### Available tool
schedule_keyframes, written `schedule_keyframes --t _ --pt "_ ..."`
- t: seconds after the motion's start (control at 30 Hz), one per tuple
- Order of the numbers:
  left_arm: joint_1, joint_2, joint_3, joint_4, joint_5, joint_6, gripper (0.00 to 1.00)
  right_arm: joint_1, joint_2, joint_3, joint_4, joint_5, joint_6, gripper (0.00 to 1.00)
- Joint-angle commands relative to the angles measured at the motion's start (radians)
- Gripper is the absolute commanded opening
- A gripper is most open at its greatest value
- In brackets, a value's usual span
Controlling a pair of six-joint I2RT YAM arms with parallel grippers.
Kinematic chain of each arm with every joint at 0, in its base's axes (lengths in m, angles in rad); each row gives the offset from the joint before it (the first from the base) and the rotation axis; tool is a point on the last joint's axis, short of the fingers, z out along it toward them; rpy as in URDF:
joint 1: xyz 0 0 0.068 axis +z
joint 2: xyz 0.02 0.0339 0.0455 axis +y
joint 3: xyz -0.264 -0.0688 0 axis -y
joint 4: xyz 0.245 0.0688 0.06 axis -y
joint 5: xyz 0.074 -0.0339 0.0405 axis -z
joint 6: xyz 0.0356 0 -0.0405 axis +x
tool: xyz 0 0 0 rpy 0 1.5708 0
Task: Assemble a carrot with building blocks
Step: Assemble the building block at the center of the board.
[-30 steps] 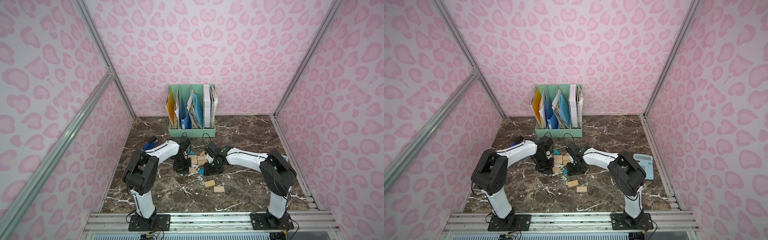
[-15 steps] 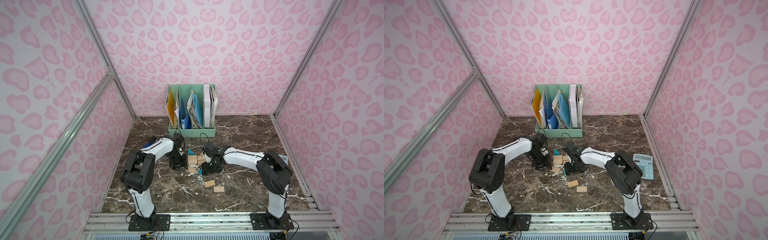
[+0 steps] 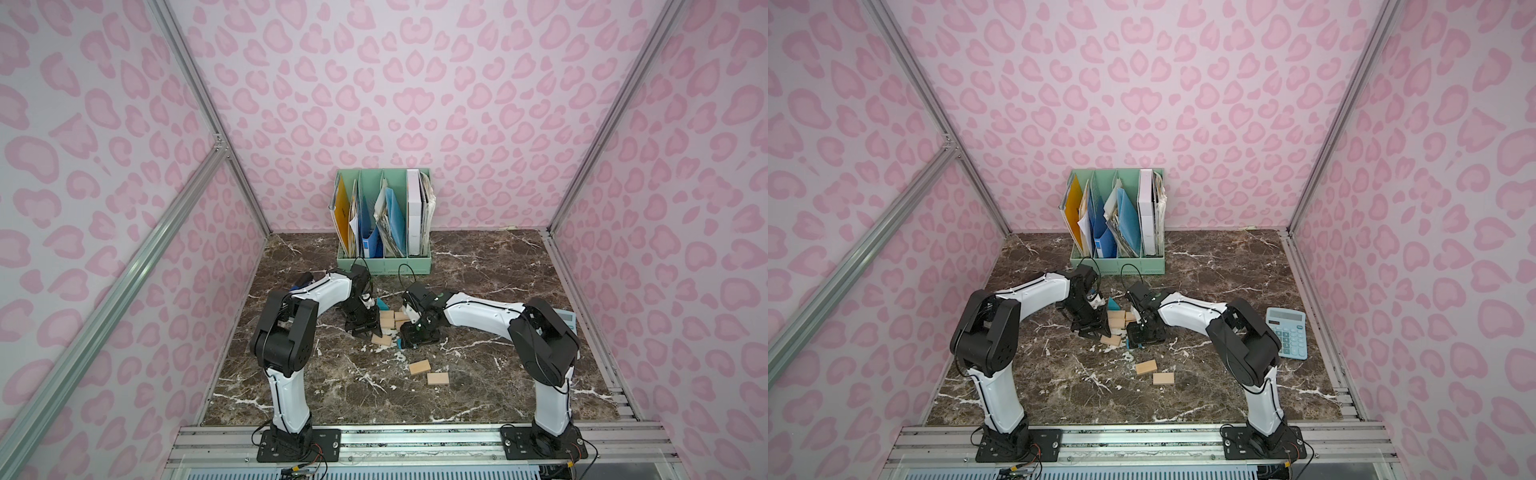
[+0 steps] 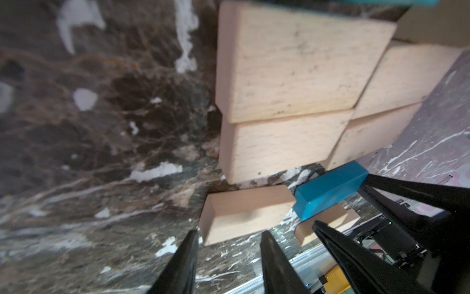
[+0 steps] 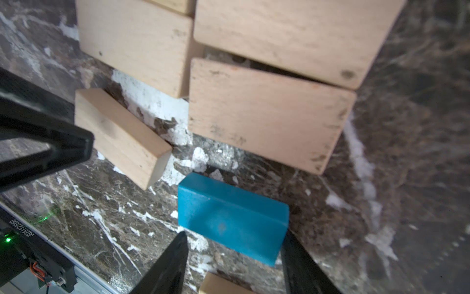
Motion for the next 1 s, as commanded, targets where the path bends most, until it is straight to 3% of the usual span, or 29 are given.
schedule_keyframes --t 0.0,0.6,0.8,0.87,0.97 --pt "0.001 0.008 -0.007 0.015 0.03 -0.006 0.41 -0.002 0.023 -0.008 -0.016 0.016 0.008 0.59" --pt "-0.009 -0.023 -0.084 0.063 0.077 -0.071 0.36 -0.028 0.007 -0.054 0.021 0.002 0.04 0.46" --pt "-0.012 -0.027 -0.066 0.044 0.066 -0.067 0.35 -0.023 -0.026 -0.043 -0.026 0.053 0.045 0.53" --pt "-0.011 -0.028 -0.05 0.032 0.057 -0.062 0.36 -0.008 -0.058 -0.031 -0.047 0.081 0.04 0.49" --pt "-0.011 -0.013 -0.027 0.024 0.061 -0.059 0.36 0.018 -0.073 -0.014 -0.068 0.087 0.032 0.31"
